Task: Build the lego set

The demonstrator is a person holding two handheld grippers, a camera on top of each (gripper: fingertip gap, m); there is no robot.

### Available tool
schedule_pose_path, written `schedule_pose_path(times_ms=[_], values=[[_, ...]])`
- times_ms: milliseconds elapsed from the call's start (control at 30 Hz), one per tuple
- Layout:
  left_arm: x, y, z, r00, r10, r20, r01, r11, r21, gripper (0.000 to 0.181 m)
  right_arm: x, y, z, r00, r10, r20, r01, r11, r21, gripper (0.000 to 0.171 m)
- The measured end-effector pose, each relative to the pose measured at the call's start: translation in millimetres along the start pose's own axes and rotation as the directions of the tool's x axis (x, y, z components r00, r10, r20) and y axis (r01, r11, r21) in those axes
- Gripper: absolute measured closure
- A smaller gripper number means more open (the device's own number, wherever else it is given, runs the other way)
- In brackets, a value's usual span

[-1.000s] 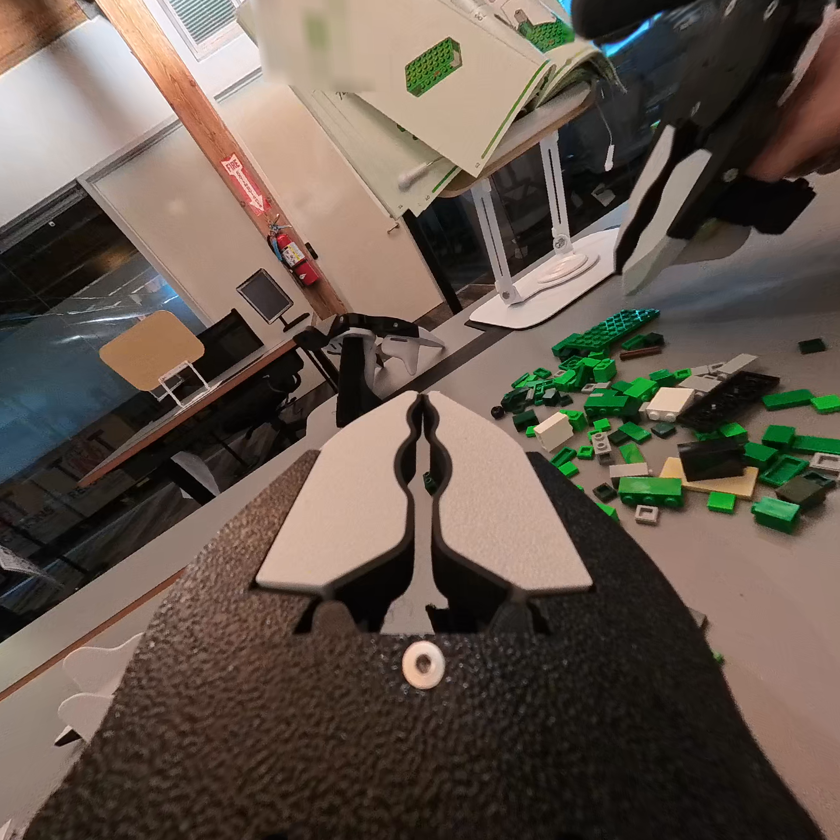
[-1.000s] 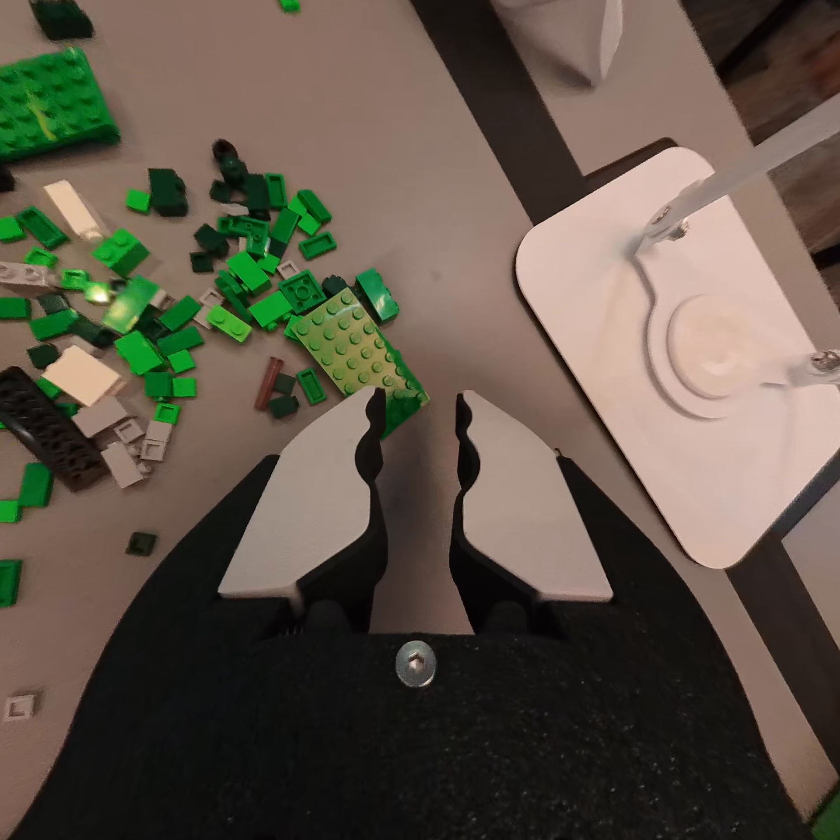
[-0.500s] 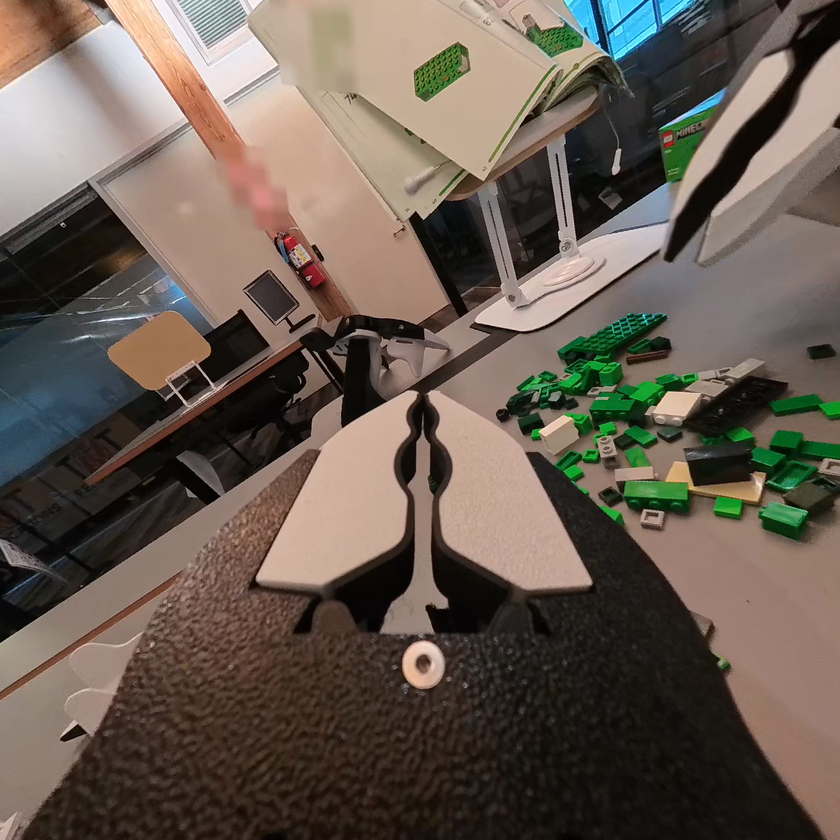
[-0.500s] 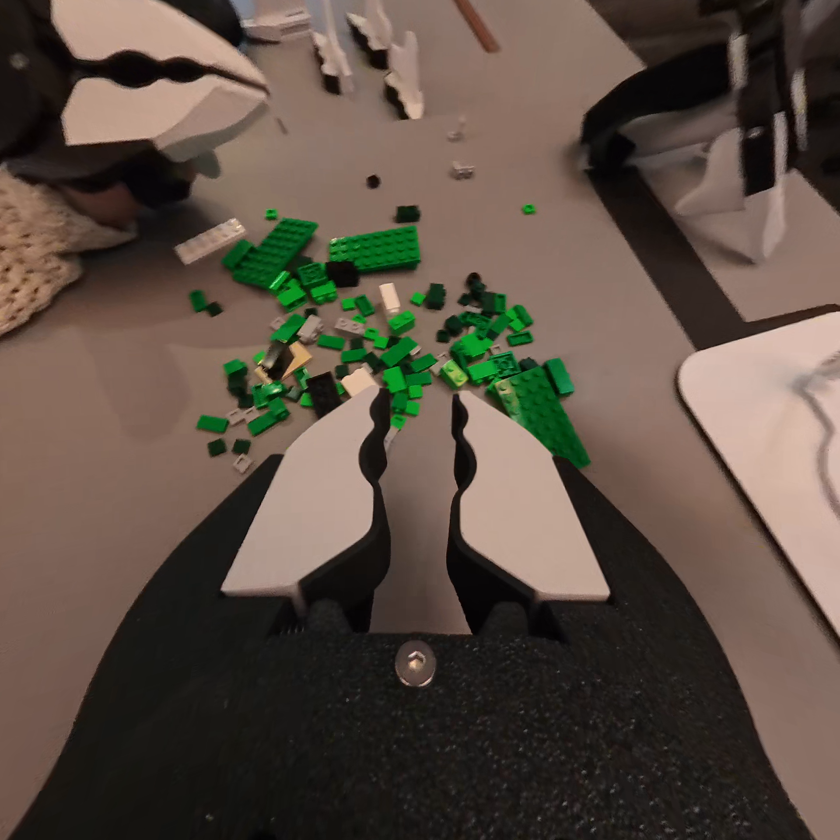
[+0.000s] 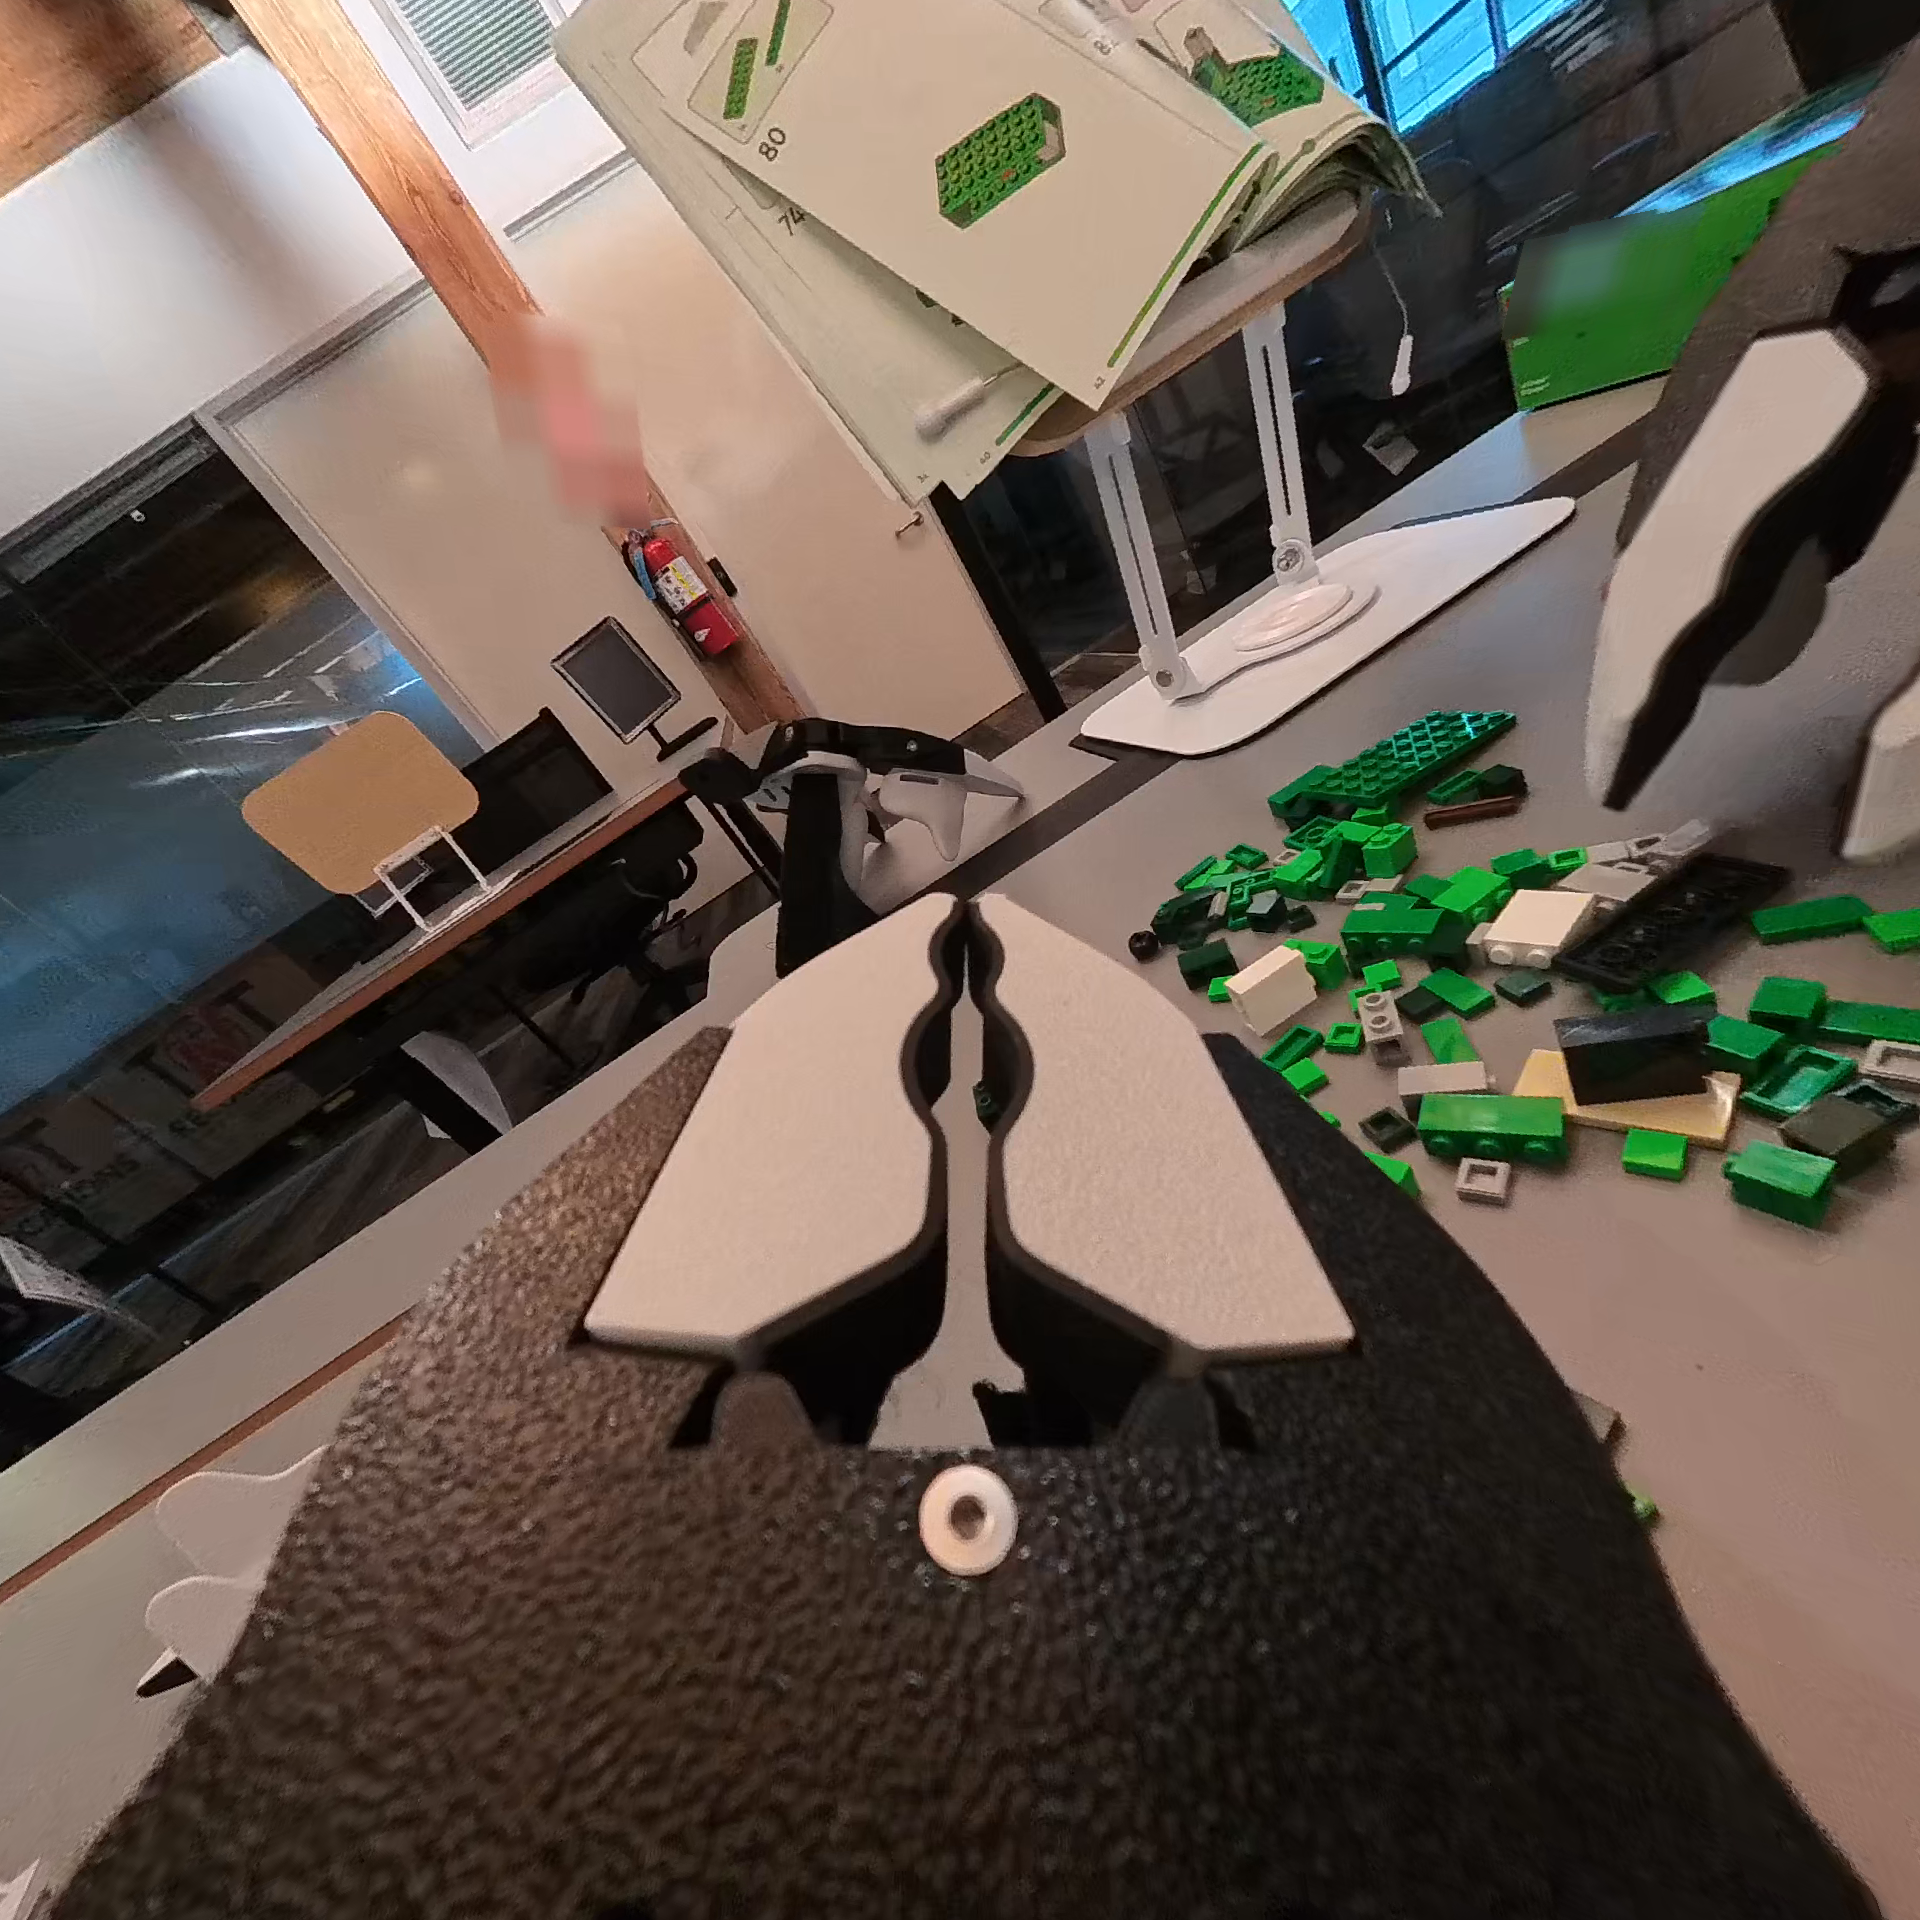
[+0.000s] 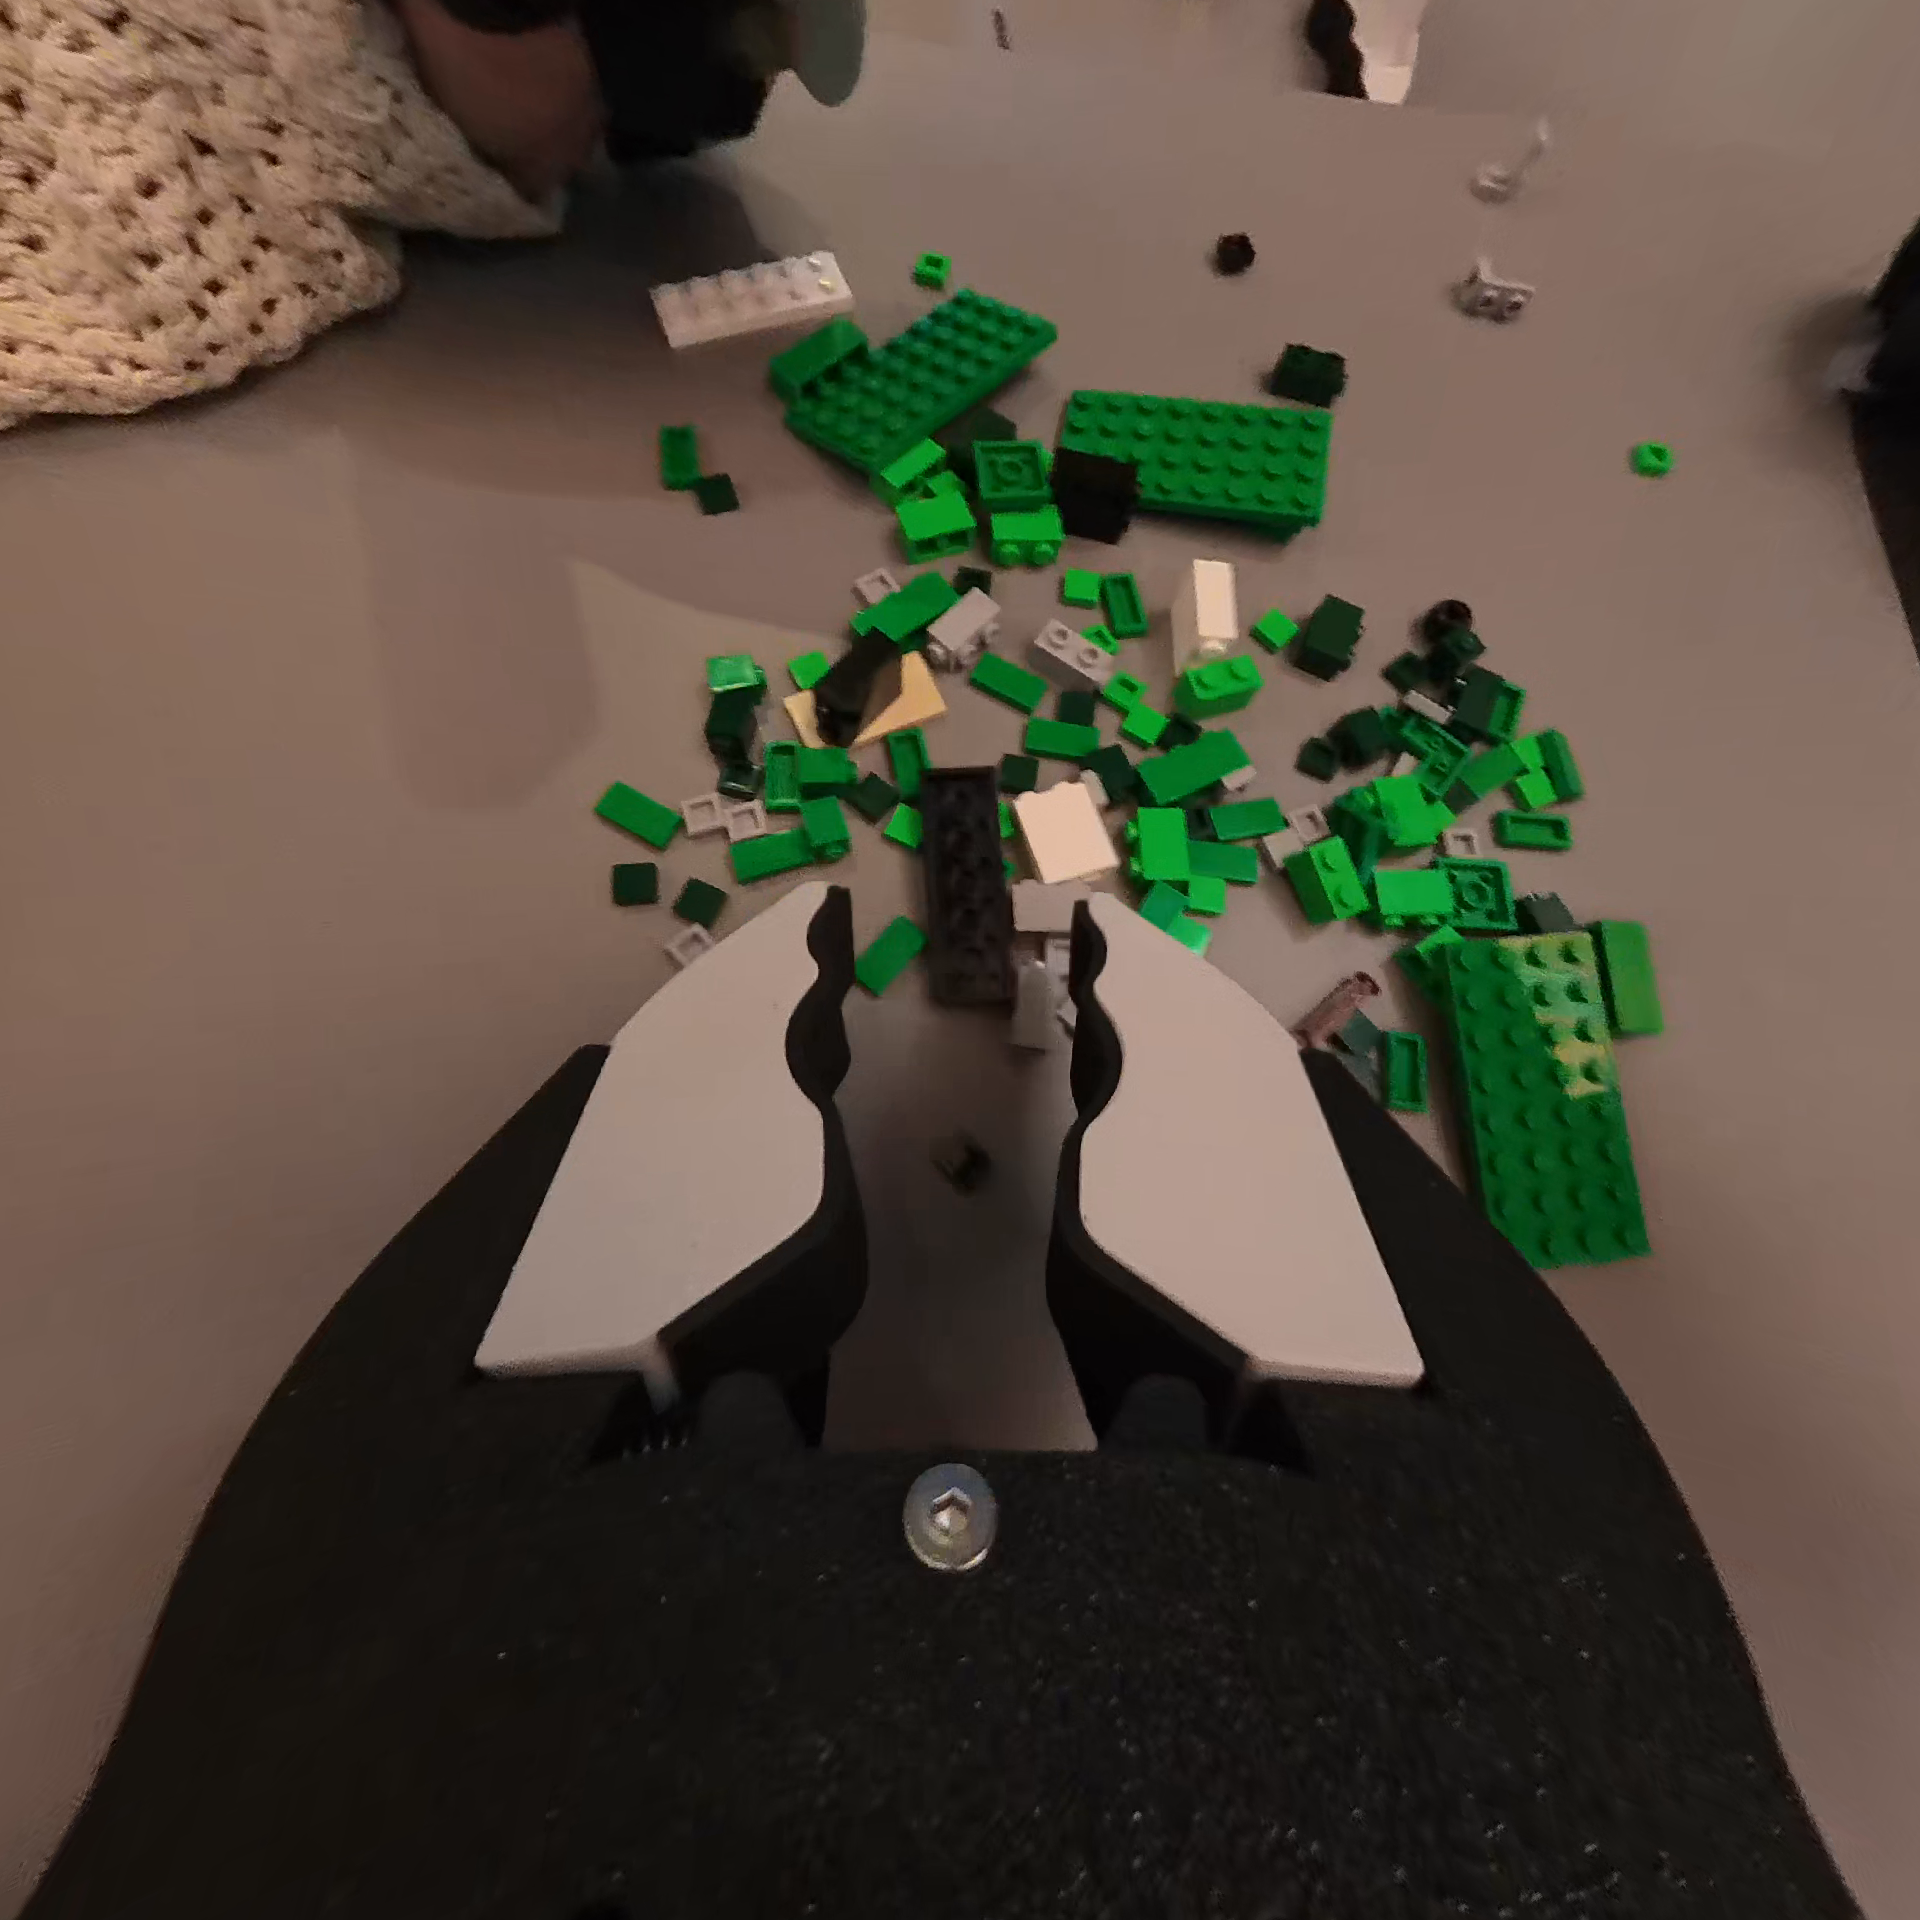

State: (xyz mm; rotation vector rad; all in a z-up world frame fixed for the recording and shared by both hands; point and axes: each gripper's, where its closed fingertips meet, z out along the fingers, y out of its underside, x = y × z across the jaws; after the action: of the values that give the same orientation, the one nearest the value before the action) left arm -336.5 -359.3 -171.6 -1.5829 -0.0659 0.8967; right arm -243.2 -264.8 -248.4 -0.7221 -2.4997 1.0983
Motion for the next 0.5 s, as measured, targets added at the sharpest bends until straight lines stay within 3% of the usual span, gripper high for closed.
schedule_pose_path(times_ms=[167, 333, 500], values=[[-2, 0, -1, 1.000, -0.007, 0.011, 0.007, 1.000, 0.005, 0.181, -20, -15, 5, 0.996, -0.042, 0.079, 0.036, 0.997, 0.075, 0.137], [-11, 1, -2, 0.998, -0.008, 0.058, 0.008, 1.000, -0.002, 0.181, -33, -23, 17, 0.991, -0.102, 0.086, 0.096, 0.993, 0.075, 0.139], [-29, 8, -5, 0.986, -0.065, 0.151, 0.070, 0.997, -0.033, 0.181, -41, -23, 28, 0.988, -0.125, 0.094, 0.122, 0.992, 0.035, 0.152]])
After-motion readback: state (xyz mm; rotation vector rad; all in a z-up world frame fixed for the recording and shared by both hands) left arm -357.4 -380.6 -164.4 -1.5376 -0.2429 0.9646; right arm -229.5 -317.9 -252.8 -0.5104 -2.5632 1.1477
